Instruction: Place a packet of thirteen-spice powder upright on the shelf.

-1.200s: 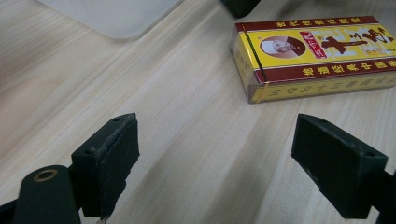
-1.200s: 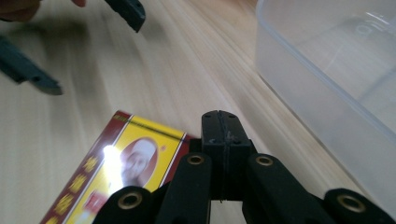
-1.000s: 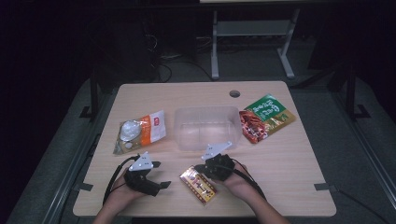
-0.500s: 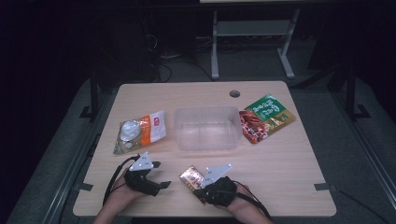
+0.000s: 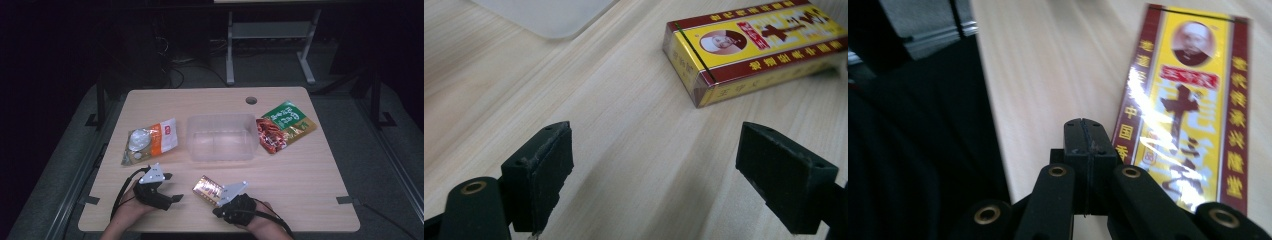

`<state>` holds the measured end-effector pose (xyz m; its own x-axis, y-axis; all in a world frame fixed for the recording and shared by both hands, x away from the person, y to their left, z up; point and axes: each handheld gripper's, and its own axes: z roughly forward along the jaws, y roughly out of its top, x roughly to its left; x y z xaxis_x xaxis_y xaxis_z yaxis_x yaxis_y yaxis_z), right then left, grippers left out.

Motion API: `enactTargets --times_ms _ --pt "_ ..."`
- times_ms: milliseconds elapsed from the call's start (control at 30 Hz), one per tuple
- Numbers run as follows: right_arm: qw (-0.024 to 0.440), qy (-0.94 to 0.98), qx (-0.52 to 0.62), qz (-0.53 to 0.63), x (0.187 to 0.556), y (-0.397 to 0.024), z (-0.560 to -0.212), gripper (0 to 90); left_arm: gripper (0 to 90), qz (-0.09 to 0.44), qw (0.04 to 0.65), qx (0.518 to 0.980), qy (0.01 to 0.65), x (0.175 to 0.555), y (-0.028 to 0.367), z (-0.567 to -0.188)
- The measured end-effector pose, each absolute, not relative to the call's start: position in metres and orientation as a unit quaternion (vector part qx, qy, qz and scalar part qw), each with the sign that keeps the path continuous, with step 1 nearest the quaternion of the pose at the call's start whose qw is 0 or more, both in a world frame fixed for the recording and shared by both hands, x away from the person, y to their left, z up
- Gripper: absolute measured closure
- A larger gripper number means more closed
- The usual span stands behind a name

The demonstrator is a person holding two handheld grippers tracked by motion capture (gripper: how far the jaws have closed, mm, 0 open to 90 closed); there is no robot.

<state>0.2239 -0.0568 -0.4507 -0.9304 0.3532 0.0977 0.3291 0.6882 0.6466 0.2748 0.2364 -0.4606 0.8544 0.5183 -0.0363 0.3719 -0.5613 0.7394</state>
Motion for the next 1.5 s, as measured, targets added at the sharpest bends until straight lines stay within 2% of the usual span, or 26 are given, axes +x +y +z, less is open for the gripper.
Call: enactTargets --times_ms 133,333,400,467,500,533,567,667,700,800,933,1133,1500 --pt "0.041 0.923 0.195 0.329 0.235 -0.069 -0.454 89.9 14.6 0.090 0.400 0.874 0.260 0.273 0.235 -0.461" --pt "0.023 0.917 0.192 0.350 0.246 -0.082 -0.450 86.2 14.6 0.087 0.400 0.874 0.261 0.273 0.234 -0.461" --pt "0.017 0.913 0.186 0.363 0.249 -0.088 -0.445 79.7 14.6 0.086 0.401 0.874 0.260 0.273 0.234 -0.461" --pt "0.016 0.904 0.203 0.376 0.254 -0.099 -0.438 67.9 14.6 0.085 0.400 0.875 0.258 0.273 0.234 -0.461" --pt "0.016 0.904 0.203 0.376 0.254 -0.099 -0.438 67.9 14.6 0.085 0.400 0.875 0.258 0.273 0.234 -0.461" --pt "0.027 0.899 0.208 0.383 0.260 -0.108 -0.435 60.4 14.6 0.085 0.399 0.876 0.257 0.273 0.233 -0.461" --pt "0.027 0.899 0.208 0.383 0.260 -0.108 -0.435 60.4 14.6 0.085 0.399 0.876 0.257 0.273 0.233 -0.461" --pt "0.041 0.895 0.222 0.386 0.268 -0.117 -0.435 44.0 14.6 0.083 0.397 0.878 0.253 0.273 0.232 -0.461" --pt "0.055 0.892 0.229 0.387 0.271 -0.118 -0.439 34.7 14.6 0.083 0.400 0.877 0.252 0.272 0.231 -0.461" --pt "0.054 0.892 0.229 0.387 0.273 -0.115 -0.443 27.4 14.6 0.082 0.397 0.880 0.248 0.272 0.230 -0.461" --pt "0.051 0.895 0.227 0.379 0.274 -0.105 -0.448 22.7 14.5 0.080 0.400 0.879 0.247 0.272 0.229 -0.460" --pt "0.046 0.905 0.214 0.364 0.279 -0.093 -0.457 20.7 14.5 0.079 0.401 0.880 0.243 0.271 0.229 -0.460" --pt "0.053 0.912 0.207 0.350 0.280 -0.086 -0.465 23.5 14.5 0.074 0.404 0.880 0.240 0.270 0.228 -0.460"
